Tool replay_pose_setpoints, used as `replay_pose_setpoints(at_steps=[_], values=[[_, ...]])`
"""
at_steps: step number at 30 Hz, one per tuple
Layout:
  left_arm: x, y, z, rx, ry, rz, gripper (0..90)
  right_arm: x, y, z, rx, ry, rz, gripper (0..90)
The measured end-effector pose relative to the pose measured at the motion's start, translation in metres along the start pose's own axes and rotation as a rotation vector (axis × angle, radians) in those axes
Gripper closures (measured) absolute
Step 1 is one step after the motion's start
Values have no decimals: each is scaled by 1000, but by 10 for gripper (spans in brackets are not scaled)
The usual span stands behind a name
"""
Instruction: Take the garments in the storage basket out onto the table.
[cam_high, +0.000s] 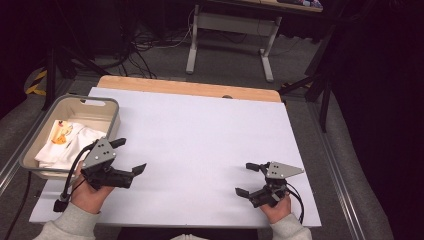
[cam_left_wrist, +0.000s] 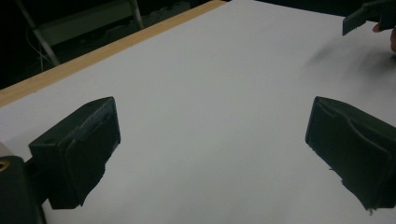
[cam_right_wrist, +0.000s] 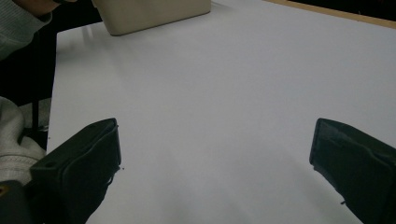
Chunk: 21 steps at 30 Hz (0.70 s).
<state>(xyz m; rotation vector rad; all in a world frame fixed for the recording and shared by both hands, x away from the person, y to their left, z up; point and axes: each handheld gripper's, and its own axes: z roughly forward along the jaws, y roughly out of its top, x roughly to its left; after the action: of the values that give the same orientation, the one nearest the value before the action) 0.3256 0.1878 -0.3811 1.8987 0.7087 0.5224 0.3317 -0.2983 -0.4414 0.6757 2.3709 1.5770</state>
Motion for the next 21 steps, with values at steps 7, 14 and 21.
replay_pose_setpoints(at_steps=[7,14,21], values=[[8,7,-8,30,7,-2,37,0,0,1,2,1,-1,26],[14,15,-12,57,-4,2,33,0,0,2,4,6,-4,26],[23,20,-14,80,6,-9,26,0,0,2,11,11,-3,25]])
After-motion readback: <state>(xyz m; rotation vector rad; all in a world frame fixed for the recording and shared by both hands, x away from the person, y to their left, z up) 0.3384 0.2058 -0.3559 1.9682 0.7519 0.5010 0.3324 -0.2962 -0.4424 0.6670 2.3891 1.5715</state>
